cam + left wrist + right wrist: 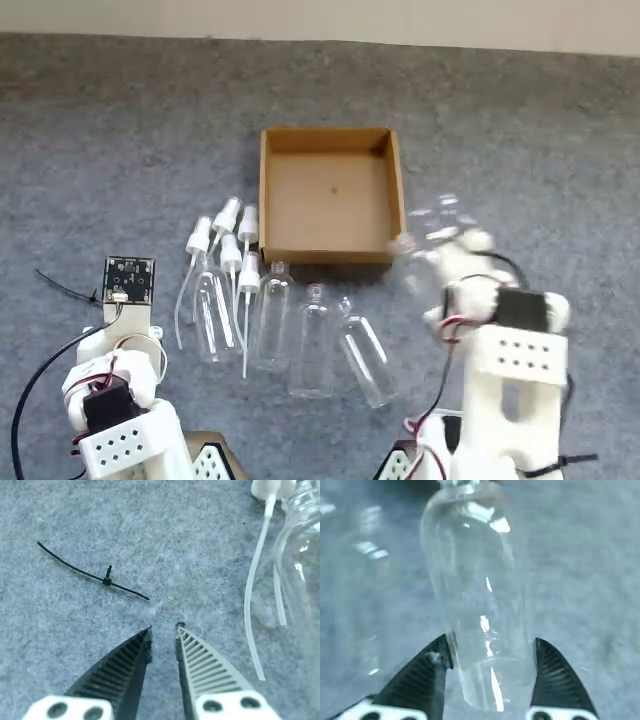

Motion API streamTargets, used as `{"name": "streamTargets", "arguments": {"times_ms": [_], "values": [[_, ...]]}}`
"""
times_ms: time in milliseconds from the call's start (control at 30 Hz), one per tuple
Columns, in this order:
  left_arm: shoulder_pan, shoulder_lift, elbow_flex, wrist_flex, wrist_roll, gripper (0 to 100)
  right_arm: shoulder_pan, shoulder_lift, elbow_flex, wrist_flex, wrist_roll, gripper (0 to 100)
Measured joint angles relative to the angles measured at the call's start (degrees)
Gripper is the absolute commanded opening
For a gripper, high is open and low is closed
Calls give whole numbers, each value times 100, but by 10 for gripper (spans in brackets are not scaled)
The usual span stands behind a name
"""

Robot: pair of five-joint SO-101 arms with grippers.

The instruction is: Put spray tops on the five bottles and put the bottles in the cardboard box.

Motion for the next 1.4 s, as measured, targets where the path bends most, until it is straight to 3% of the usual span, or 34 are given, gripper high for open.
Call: {"name": "streamTargets", "arguments": {"times_ms": [133, 233, 433, 700, 1033, 1400], "values": [[0, 0, 0, 0, 0, 84, 1187, 571, 18, -756, 0, 127], [0, 0, 0, 0, 0, 84, 1407, 1433, 18, -1125, 0, 127], [0, 0, 0, 0, 0, 82, 1099, 2910, 18, -1679, -325, 135], [0, 0, 0, 0, 0, 82, 1020, 3200, 18, -1908, -897, 282], [0, 0, 0, 0, 0, 82, 1029, 3200, -35, -1626, -905, 285], [0, 0, 0, 0, 0, 82, 62, 3244, -1187, -1187, -1530, 285]]}}
